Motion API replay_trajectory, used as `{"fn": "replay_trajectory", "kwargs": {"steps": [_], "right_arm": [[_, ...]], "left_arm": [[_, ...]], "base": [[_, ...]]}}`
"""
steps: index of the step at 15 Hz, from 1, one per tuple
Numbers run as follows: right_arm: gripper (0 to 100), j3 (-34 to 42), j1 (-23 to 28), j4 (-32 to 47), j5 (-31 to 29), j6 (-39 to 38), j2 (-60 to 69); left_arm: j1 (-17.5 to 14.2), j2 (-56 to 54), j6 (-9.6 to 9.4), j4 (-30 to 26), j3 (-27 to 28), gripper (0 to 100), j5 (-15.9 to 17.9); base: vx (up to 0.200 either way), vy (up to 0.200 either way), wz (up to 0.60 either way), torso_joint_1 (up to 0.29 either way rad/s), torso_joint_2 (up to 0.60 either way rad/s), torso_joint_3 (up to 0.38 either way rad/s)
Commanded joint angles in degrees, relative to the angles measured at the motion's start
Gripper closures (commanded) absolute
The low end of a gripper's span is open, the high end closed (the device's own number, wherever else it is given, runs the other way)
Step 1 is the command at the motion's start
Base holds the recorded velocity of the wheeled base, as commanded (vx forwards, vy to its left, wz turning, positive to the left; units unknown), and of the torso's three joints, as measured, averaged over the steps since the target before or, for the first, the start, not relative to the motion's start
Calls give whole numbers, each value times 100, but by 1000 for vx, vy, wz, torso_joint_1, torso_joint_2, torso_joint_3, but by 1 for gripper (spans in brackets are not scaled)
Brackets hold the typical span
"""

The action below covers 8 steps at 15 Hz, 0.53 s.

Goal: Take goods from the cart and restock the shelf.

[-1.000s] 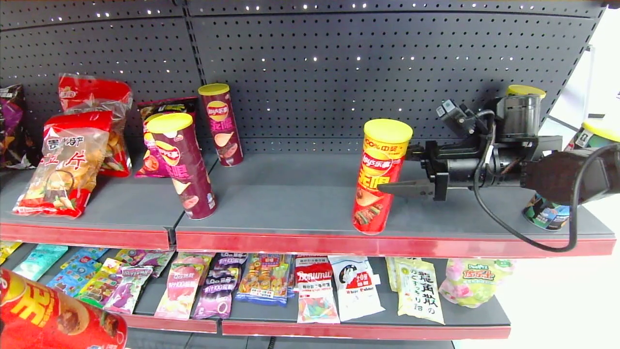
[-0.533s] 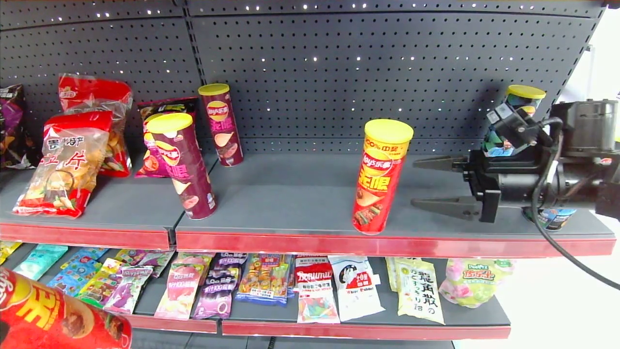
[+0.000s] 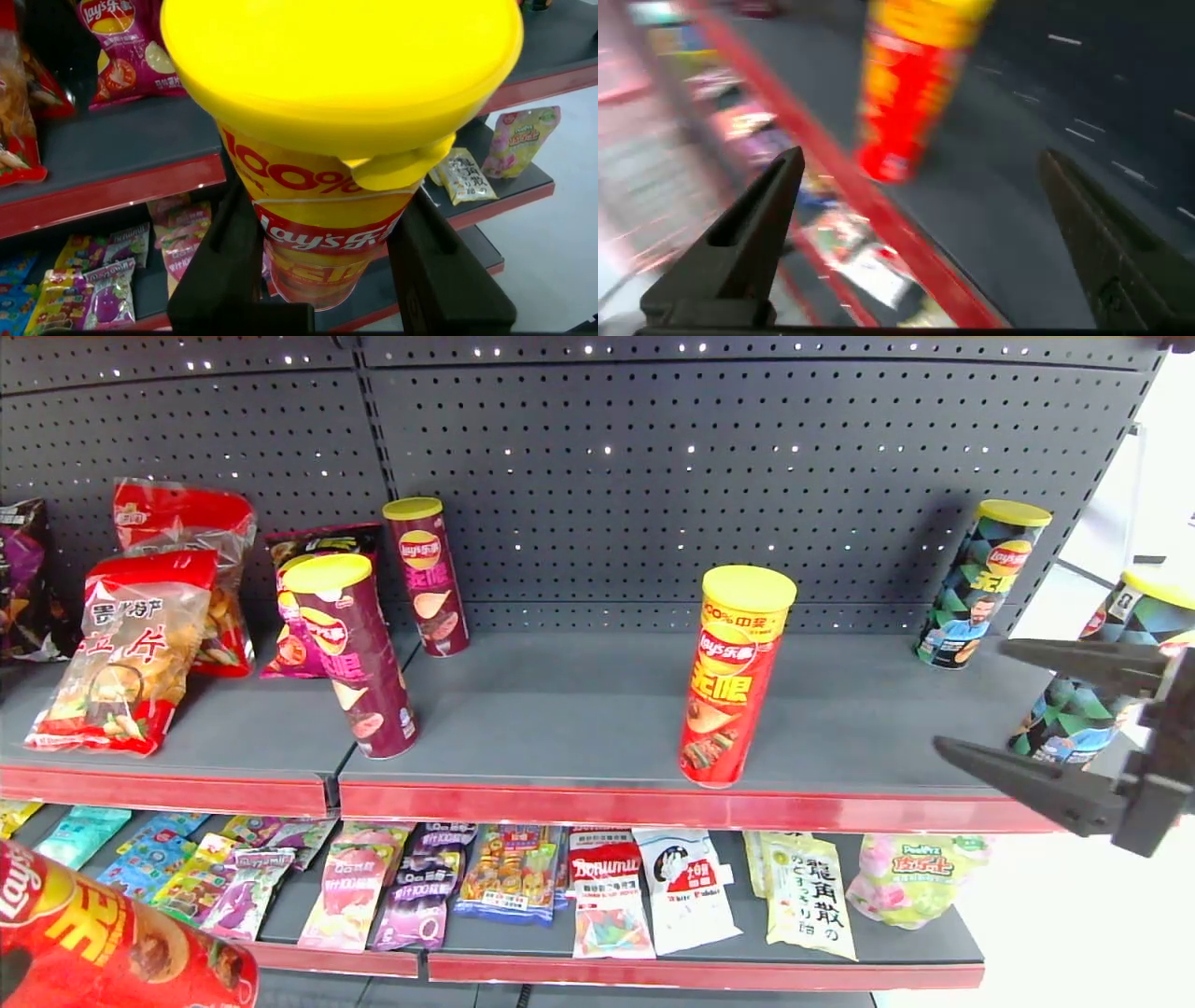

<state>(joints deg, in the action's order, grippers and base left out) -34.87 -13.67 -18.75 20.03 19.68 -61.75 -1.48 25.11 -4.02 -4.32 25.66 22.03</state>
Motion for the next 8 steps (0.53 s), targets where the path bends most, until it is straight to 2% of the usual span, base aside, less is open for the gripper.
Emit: {"fn": "replay_trajectory", "kwargs": {"steps": [1,2,3,5,6,8], "right_arm": [[0,1535,365,38,-3137,-746,2650],[0,1729,461,56,-3743,-834,3002],[0,1975,628,205,-4095,-922,3318],[0,2379,813,794,-4077,-1045,3828],[0,2599,725,952,-3805,-1133,4030],[0,3021,426,1005,-2539,-1168,4803]], "left_arm": [[-2,29,-2,1,-9,100,12],[-2,29,-2,1,-9,100,30],[-2,46,-2,1,0,100,117],[-2,82,-2,10,9,100,267],[-2,90,-2,18,18,100,267],[-2,38,-2,18,18,100,267]], "base": [[0,0,0,0,0,0],[0,0,0,0,0,0],[0,0,0,0,0,0],[0,0,0,0,0,0],[0,0,0,0,0,0],[0,0,0,0,0,0]]}}
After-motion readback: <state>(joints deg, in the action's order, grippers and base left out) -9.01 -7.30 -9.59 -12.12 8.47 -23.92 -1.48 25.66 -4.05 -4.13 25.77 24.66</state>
